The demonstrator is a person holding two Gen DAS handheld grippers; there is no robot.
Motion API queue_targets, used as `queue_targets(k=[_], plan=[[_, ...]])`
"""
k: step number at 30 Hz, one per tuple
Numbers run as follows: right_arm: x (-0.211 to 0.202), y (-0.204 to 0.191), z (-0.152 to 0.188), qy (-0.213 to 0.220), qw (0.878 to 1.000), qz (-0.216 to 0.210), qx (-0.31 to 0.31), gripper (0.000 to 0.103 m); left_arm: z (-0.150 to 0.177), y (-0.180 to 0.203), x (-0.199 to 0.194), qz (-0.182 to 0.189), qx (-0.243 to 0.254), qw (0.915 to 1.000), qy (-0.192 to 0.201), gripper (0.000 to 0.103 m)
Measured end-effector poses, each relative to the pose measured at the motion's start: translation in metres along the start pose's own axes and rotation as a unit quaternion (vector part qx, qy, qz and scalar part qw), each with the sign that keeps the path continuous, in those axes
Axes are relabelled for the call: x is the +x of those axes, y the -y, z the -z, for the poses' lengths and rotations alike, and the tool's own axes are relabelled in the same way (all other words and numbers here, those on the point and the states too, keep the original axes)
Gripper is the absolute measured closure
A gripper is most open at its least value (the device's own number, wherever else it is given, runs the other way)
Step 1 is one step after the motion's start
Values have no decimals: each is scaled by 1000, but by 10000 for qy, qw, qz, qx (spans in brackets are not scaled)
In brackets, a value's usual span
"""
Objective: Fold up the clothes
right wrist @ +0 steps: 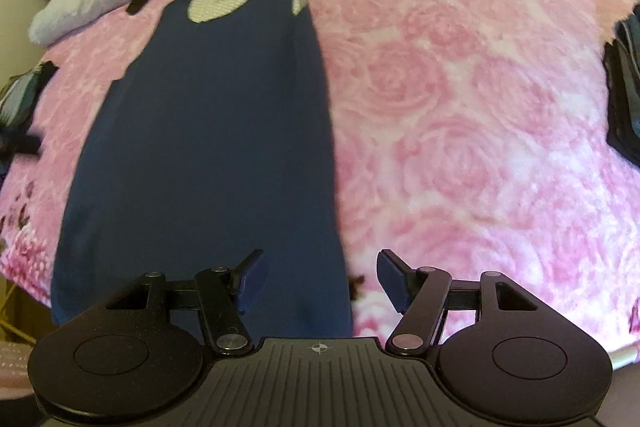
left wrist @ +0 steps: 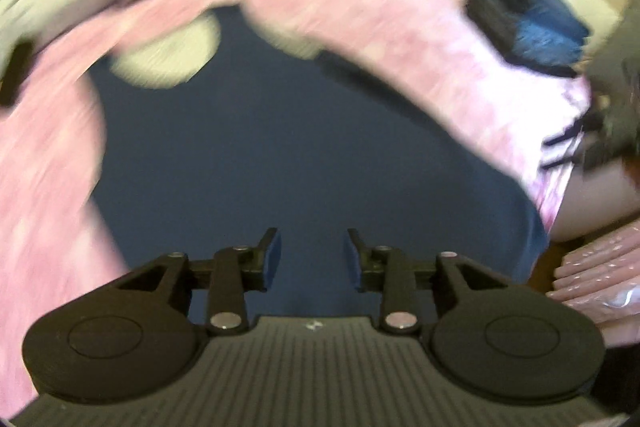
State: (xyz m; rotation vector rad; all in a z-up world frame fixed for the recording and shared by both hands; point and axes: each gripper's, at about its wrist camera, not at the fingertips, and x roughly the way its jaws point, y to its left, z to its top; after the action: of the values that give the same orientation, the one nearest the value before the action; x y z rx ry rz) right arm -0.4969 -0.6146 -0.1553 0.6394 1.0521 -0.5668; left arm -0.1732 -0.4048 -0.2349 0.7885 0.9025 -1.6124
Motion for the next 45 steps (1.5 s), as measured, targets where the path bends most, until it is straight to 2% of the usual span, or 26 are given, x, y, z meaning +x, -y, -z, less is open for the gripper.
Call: queue_targets(k=[2, 5, 8, 12, 16, 17, 18, 20, 21, 22, 23, 25, 29, 32, 34, 36, 38, 40, 41, 44, 45], plan=[[2, 2, 8, -50, 9998, 176, 117, 39, -38, -8, 37, 367, 377, 9985, 179, 69], [2, 7, 24, -43, 9979, 391, 514, 39, -92, -15, 99, 736, 840, 9935, 224, 69], [4, 4, 42, 3, 9965, 533, 651, 39, -130, -20, 154, 883, 1137, 9895, 114, 66], [12, -3, 60, -4, 9957, 632, 684, 39, -165, -27, 219, 951, 1002, 9900, -266, 64], [24, -3, 73, 48, 9960, 623, 640, 39, -182, -31, 256, 1178, 768, 9880, -642, 65], [25, -1, 74, 86, 9958, 624, 670, 39, -185, -31, 263, 1255, 715, 9867, -741, 68], [27, 1, 76, 120, 9955, 624, 709, 39, -187, -29, 265, 1263, 698, 9864, -788, 71], [30, 5, 77, 170, 9946, 612, 821, 40, -192, -26, 269, 1288, 692, 9851, -904, 102], [33, 8, 78, 183, 9942, 596, 878, 50, -194, -22, 269, 1230, 755, 9851, -933, 103], [35, 11, 79, 166, 9940, 551, 930, 73, -196, -19, 268, 1192, 846, 9849, -929, 103], [37, 12, 81, 144, 9940, 492, 970, 79, -199, -15, 265, 1185, 913, 9844, -921, 103], [38, 14, 82, 121, 9935, 322, 1082, 100, -210, -9, 258, 1195, 900, 9855, -797, 103], [19, 30, 78, 284, 9883, 227, 1479, 101, -240, 5, 258, 1076, 1004, 9870, -640, 103], [17, 43, 74, 389, 9867, 307, 1548, 101, -245, 17, 285, 861, 1286, 9842, -856, 103], [28, 50, 76, 316, 9856, 258, 1644, 101, -239, 20, 309, 636, 1358, 9810, -1228, 103], [35, 54, 78, 211, 9843, 162, 1744, 101, -237, 21, 318, 543, 1337, 9816, -1251, 101], [32, 57, 77, 234, 9833, 164, 1796, 100, -243, 18, 310, 527, 1190, 9859, -1048, 98], [24, 54, 74, 257, 9834, 305, 1769, 87, -252, 9, 293, 589, 1083, 9890, -818, 96], [18, 51, 71, 282, 9839, 400, 1719, 84, -257, 3, 282, 623, 1024, 9904, -687, 95], [3, 40, 50, 637, 9864, 509, 1426, 84, -258, -18, 248, 571, 932, 9930, -440, 91], [3, 35, 40, 756, 9876, 425, 1313, 84, -254, -24, 239, 500, 942, 9935, -396, 91]])
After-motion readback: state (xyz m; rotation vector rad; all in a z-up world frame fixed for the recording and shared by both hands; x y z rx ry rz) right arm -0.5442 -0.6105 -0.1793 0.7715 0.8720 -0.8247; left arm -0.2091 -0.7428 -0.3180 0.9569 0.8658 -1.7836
